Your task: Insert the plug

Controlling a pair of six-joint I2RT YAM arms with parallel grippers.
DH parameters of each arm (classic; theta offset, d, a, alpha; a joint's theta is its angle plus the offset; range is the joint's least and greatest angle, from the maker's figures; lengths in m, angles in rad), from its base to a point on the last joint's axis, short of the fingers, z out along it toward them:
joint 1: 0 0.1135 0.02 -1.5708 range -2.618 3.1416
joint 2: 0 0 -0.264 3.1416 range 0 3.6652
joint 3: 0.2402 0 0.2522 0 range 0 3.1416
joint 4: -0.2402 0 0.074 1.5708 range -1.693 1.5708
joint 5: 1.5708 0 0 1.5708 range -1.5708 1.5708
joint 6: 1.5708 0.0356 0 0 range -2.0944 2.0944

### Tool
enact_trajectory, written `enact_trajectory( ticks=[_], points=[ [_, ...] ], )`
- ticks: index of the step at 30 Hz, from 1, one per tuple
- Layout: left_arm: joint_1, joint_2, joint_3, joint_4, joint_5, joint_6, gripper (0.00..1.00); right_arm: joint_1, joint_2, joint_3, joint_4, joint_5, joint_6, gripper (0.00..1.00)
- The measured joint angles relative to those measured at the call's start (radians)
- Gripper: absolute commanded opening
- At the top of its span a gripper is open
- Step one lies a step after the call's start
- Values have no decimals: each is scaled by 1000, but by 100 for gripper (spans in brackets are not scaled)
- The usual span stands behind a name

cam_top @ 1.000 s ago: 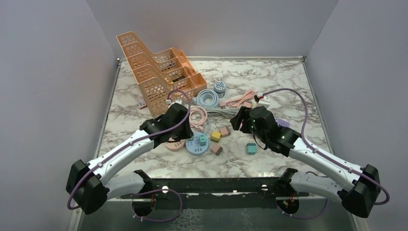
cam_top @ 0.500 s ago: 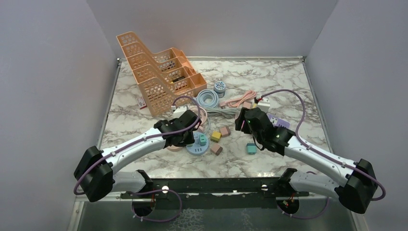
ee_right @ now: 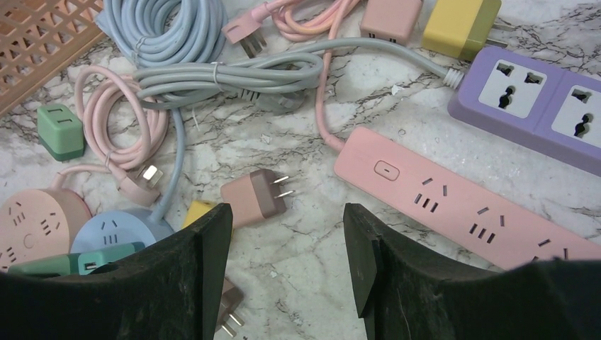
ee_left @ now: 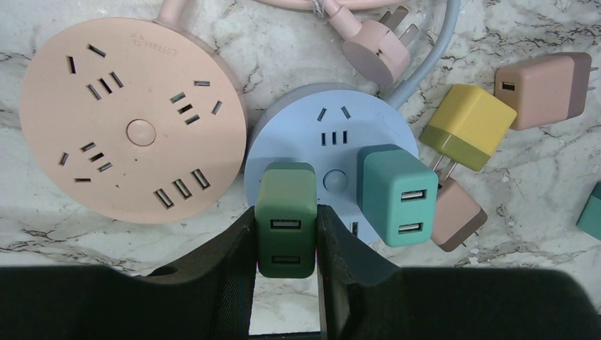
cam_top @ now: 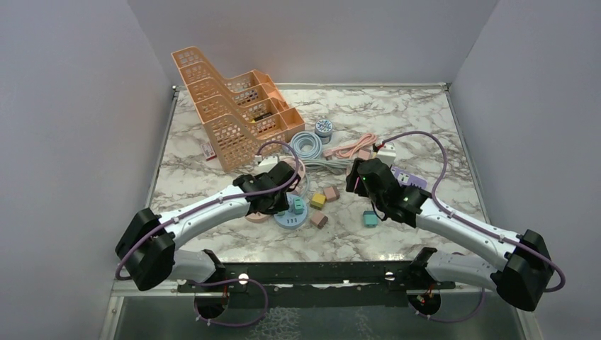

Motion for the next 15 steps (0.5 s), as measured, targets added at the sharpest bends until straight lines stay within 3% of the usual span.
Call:
enact_trajectory(
  ticks=[15],
  points=[
    [0, 110, 63, -26, 0, 5, 0, 0, 17, 0, 0, 0, 0, 59]
  ],
)
